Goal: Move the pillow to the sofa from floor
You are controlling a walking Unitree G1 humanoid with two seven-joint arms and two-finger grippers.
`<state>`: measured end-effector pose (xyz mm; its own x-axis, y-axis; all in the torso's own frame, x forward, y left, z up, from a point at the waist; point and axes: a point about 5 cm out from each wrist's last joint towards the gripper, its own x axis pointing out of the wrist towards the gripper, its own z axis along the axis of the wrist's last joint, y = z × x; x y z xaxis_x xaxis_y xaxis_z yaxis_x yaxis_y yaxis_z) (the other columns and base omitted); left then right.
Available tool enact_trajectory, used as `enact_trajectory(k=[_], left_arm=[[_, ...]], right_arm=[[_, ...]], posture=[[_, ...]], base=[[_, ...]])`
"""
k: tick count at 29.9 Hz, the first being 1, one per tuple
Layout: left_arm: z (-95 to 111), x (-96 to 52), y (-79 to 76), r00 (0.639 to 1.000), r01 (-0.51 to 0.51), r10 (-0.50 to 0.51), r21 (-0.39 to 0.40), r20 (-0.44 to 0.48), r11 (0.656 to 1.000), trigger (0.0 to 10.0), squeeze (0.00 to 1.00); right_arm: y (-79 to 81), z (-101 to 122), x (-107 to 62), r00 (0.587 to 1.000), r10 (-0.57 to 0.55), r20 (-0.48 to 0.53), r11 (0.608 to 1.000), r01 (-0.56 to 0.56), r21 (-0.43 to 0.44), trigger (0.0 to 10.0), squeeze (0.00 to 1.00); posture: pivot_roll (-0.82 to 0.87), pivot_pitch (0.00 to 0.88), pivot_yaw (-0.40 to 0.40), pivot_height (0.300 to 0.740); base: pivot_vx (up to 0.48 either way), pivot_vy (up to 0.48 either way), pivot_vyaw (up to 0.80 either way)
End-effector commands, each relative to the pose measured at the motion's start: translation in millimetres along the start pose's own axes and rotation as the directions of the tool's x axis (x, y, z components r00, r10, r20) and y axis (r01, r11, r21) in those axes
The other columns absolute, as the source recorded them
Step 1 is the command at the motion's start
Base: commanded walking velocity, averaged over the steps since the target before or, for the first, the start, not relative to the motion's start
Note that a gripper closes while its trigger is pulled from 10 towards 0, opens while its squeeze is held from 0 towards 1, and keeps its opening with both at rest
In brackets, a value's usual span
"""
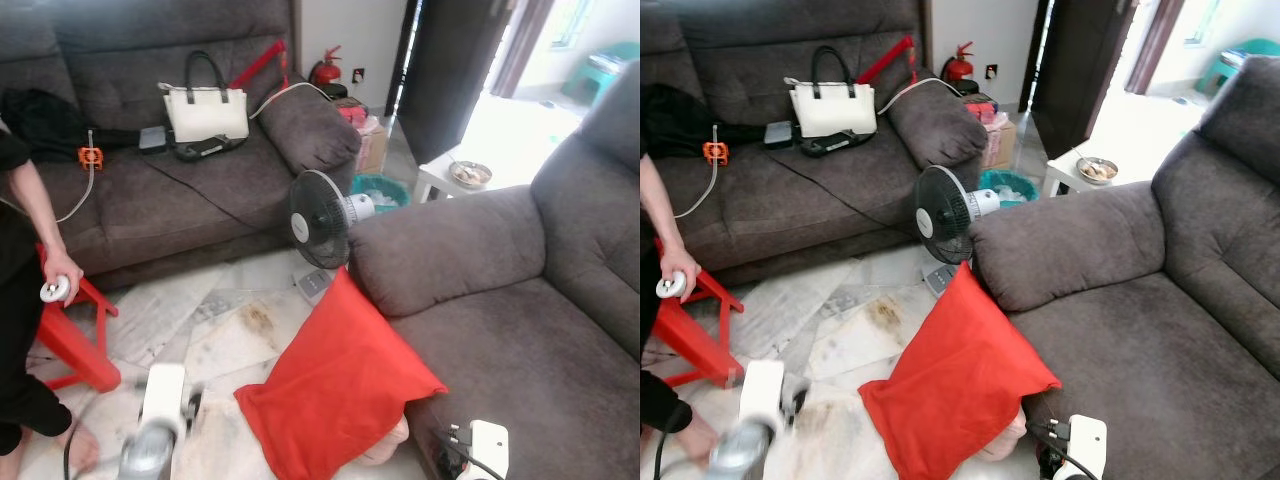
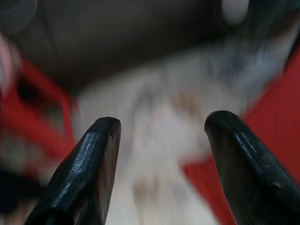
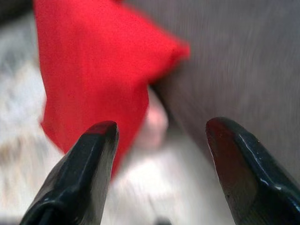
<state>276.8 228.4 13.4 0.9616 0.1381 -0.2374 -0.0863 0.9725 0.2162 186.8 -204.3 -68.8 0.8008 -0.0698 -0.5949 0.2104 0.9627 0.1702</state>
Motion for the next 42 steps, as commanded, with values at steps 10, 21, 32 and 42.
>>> enact_trajectory(k=[10,21,32,42], left_arm=[[58.5,1.7,-4.9,0.941,0.037,-0.057,0.067,0.333,0.997,10.0,0.00],[78.7,-15.1,-44.1,0.871,0.172,-0.233,0.177,0.432,0.969,10.0,0.00],[97.4,-10.2,-82.1,0.834,0.281,-0.354,0.226,0.424,0.933,10.0,0.00],[91.9,-1.9,-57.1,0.895,0.175,-0.234,0.184,0.380,0.967,10.0,0.00]], right_arm=[[6.8,106.2,-3.8,0.821,0.044,0.569,0.999,-0.045,-0.012,10.0,0.00],[16.0,114.3,-24.3,0.776,0.087,0.624,0.996,-0.086,-0.031,10.0,0.00],[-2.2,120.0,-46.1,0.766,0.033,0.642,0.999,-0.023,-0.024,10.0,0.00],[-6.2,116.7,-46.0,0.786,0.051,0.616,0.998,-0.026,-0.050,10.0,0.00]], posture=[[0.13,0.000,-0.049,0.740],[0.09,0.000,-0.069,0.740],[-0.03,0.000,0.014,0.740],[-0.05,0.000,0.014,0.740]], base=[[0.000,0.000,0.00],[0.000,0.000,0.00],[0.000,0.000,0.00],[0.000,0.000,0.00]])
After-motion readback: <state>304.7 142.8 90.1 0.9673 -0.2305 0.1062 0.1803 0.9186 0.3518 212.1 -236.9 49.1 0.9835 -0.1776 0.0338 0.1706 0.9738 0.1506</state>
